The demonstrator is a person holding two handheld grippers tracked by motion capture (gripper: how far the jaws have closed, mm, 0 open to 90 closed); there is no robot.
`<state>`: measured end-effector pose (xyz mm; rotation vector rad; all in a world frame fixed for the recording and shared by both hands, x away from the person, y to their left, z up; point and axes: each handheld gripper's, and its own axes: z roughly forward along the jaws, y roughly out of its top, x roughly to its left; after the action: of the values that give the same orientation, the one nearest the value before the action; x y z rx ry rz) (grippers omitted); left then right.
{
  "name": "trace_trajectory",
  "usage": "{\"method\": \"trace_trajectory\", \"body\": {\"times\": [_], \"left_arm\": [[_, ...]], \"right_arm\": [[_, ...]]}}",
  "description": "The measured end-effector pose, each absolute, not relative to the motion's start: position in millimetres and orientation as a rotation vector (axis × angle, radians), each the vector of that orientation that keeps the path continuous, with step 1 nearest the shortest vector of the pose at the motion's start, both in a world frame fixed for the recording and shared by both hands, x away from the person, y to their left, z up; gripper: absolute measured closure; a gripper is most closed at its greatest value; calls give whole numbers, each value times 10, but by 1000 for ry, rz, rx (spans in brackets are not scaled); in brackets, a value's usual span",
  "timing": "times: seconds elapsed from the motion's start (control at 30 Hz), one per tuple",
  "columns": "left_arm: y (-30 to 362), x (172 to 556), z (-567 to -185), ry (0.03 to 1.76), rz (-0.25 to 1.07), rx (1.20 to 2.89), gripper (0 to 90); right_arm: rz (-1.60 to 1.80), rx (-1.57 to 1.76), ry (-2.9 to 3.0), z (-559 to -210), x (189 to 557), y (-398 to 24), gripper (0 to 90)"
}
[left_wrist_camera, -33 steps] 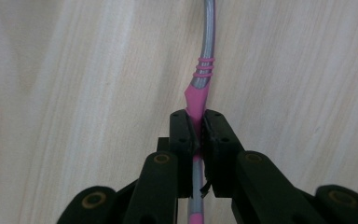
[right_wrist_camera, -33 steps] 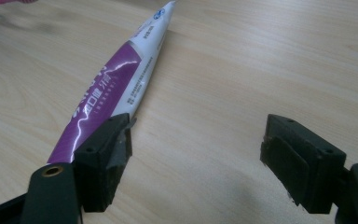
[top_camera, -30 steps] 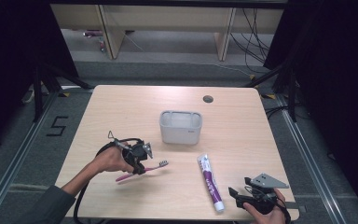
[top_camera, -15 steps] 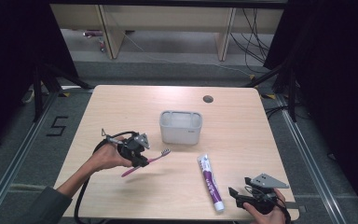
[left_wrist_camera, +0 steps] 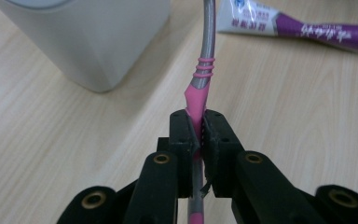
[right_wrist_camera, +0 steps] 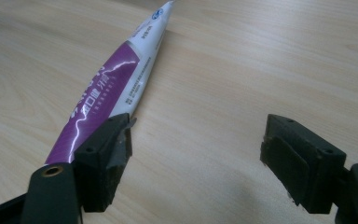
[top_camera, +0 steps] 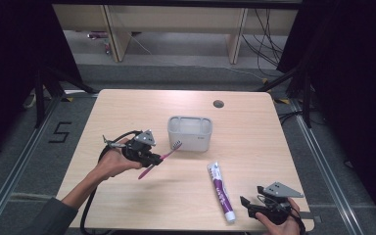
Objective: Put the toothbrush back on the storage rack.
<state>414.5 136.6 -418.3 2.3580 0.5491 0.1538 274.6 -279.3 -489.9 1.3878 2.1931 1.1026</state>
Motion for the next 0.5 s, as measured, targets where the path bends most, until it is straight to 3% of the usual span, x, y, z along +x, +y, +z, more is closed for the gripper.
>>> {"method": "trace_trajectory", "body": {"times": [0.5], "left_arm": [[1399, 4262, -3985, 636, 225, 2065, 819]], "right_arm": [[1090, 1327, 2188, -4903, 2767, -2825, 248]]}}
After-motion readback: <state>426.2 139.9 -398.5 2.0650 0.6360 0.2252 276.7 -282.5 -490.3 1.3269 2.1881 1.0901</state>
